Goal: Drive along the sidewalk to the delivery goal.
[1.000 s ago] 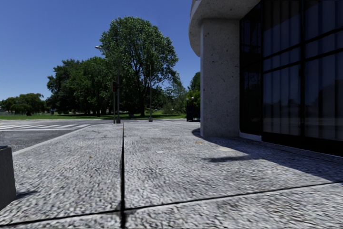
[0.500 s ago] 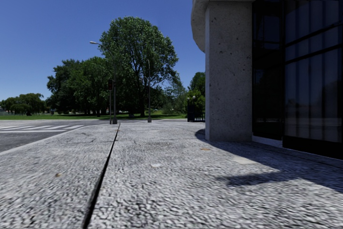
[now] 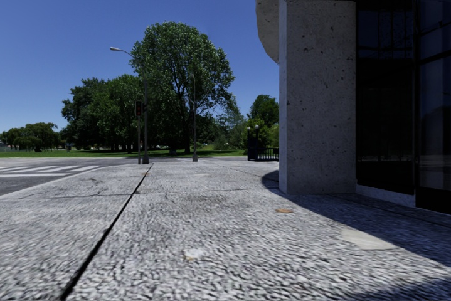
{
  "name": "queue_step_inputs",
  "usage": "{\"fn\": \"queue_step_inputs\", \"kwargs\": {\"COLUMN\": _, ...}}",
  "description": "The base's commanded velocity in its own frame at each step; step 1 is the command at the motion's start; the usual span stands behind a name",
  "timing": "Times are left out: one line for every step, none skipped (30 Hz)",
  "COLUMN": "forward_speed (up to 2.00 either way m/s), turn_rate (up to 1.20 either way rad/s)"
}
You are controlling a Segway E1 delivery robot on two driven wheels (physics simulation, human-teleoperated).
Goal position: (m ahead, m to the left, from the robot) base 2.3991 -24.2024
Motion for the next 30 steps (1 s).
{"fn": "queue_step_inputs", "kwargs": {"forward_speed": 2.00, "turn_rate": 0.00}}
{"fn": "queue_step_inputs", "kwargs": {"forward_speed": 2.00, "turn_rate": 0.00}}
{"fn": "queue_step_inputs", "kwargs": {"forward_speed": 2.00, "turn_rate": 0.00}}
{"fn": "queue_step_inputs", "kwargs": {"forward_speed": 2.00, "turn_rate": 0.00}}
{"fn": "queue_step_inputs", "kwargs": {"forward_speed": 2.00, "turn_rate": 0.00}}
{"fn": "queue_step_inputs", "kwargs": {"forward_speed": 2.00, "turn_rate": 0.00}}
{"fn": "queue_step_inputs", "kwargs": {"forward_speed": 2.00, "turn_rate": 0.00}}
{"fn": "queue_step_inputs", "kwargs": {"forward_speed": 2.00, "turn_rate": 0.00}}
{"fn": "queue_step_inputs", "kwargs": {"forward_speed": 2.00, "turn_rate": 0.00}}
{"fn": "queue_step_inputs", "kwargs": {"forward_speed": 2.00, "turn_rate": 0.00}}
{"fn": "queue_step_inputs", "kwargs": {"forward_speed": 2.00, "turn_rate": 0.00}}
{"fn": "queue_step_inputs", "kwargs": {"forward_speed": 2.00, "turn_rate": 0.00}}
{"fn": "queue_step_inputs", "kwargs": {"forward_speed": 2.00, "turn_rate": 0.00}}
{"fn": "queue_step_inputs", "kwargs": {"forward_speed": 2.00, "turn_rate": 0.00}}
{"fn": "queue_step_inputs", "kwargs": {"forward_speed": 2.00, "turn_rate": 0.00}}
{"fn": "queue_step_inputs", "kwargs": {"forward_speed": 2.00, "turn_rate": 0.00}}
{"fn": "queue_step_inputs", "kwargs": {"forward_speed": 2.00, "turn_rate": 0.00}}
{"fn": "queue_step_inputs", "kwargs": {"forward_speed": 2.00, "turn_rate": 0.00}}
{"fn": "queue_step_inputs", "kwargs": {"forward_speed": 2.00, "turn_rate": 0.00}}
{"fn": "queue_step_inputs", "kwargs": {"forward_speed": 2.00, "turn_rate": 0.00}}
{"fn": "queue_step_inputs", "kwargs": {"forward_speed": 2.00, "turn_rate": 0.00}}
{"fn": "queue_step_inputs", "kwargs": {"forward_speed": 2.00, "turn_rate": 0.00}}
{"fn": "queue_step_inputs", "kwargs": {"forward_speed": 2.00, "turn_rate": 0.00}}
{"fn": "queue_step_inputs", "kwargs": {"forward_speed": 2.00, "turn_rate": 0.00}}
{"fn": "queue_step_inputs", "kwargs": {"forward_speed": 2.00, "turn_rate": 0.00}}
{"fn": "queue_step_inputs", "kwargs": {"forward_speed": 2.00, "turn_rate": 0.00}}
{"fn": "queue_step_inputs", "kwargs": {"forward_speed": 2.00, "turn_rate": 0.00}}
{"fn": "queue_step_inputs", "kwargs": {"forward_speed": 2.00, "turn_rate": 0.00}}
{"fn": "queue_step_inputs", "kwargs": {"forward_speed": 2.00, "turn_rate": 0.00}}
{"fn": "queue_step_inputs", "kwargs": {"forward_speed": 2.00, "turn_rate": 0.00}}
